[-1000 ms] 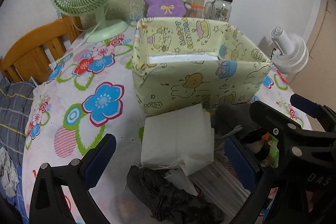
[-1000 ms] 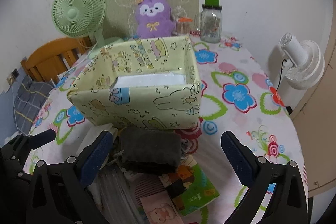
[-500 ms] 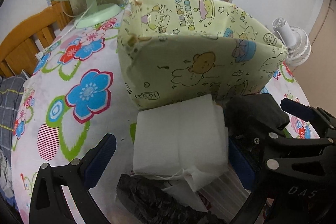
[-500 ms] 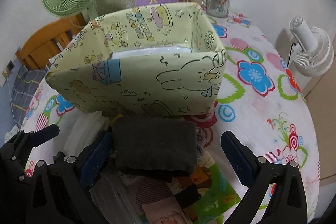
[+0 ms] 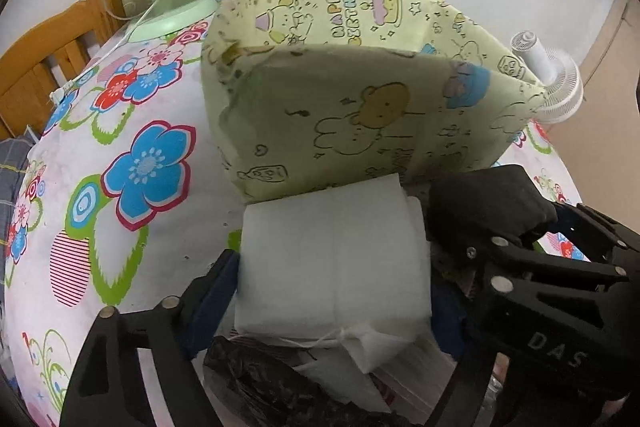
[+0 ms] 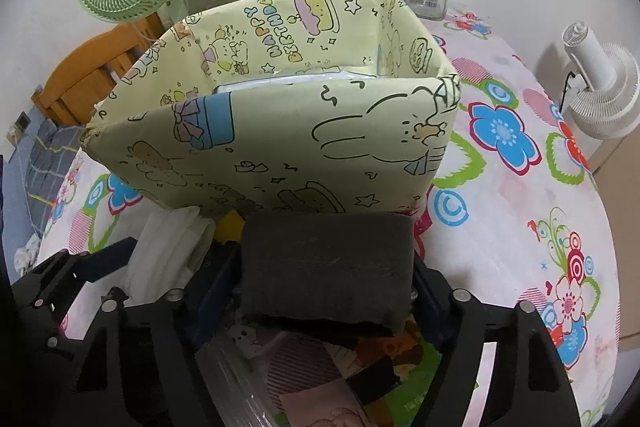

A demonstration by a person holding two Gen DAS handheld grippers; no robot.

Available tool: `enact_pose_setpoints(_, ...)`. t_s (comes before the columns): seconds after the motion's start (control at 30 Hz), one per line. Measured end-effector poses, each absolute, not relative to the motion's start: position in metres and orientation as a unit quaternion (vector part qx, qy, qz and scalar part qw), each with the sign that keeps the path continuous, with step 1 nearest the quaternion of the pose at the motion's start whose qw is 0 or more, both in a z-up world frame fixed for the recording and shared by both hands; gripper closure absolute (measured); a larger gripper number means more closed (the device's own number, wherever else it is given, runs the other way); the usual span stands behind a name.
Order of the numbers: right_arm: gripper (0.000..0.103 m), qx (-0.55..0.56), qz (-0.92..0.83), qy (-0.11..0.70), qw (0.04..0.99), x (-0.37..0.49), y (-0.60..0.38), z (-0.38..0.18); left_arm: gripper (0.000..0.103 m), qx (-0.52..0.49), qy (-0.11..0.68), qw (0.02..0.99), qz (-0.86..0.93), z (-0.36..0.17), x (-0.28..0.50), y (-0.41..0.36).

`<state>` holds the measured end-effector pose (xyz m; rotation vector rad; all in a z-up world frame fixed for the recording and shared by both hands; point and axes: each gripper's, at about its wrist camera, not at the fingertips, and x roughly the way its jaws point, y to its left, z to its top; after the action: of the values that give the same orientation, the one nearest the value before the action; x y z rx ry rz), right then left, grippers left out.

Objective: Organize soft objects
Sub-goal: 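Lift both cloths and carry them over the yellow-green fabric box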

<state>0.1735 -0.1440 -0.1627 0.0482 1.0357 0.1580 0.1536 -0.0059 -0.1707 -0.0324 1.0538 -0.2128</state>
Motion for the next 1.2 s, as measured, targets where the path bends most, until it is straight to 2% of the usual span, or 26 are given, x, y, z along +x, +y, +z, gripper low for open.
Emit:
enact_pose_setpoints(0.23, 0.036, 0.031, 0.068, 0.489, 0.869, 0.171, -0.147, -0.156, 0.025, -0.030, 0.497, 0.862, -0.096, -0.165, 0.149, -0.009)
enact_pose_setpoints(1.2, 0.036, 0.042, 0.075, 0.416, 0.905, 0.131, -0.165, -0.094, 0.025, -0.003, 0.428, 0.900, -0.085, -0.099, 0.113, -0.029)
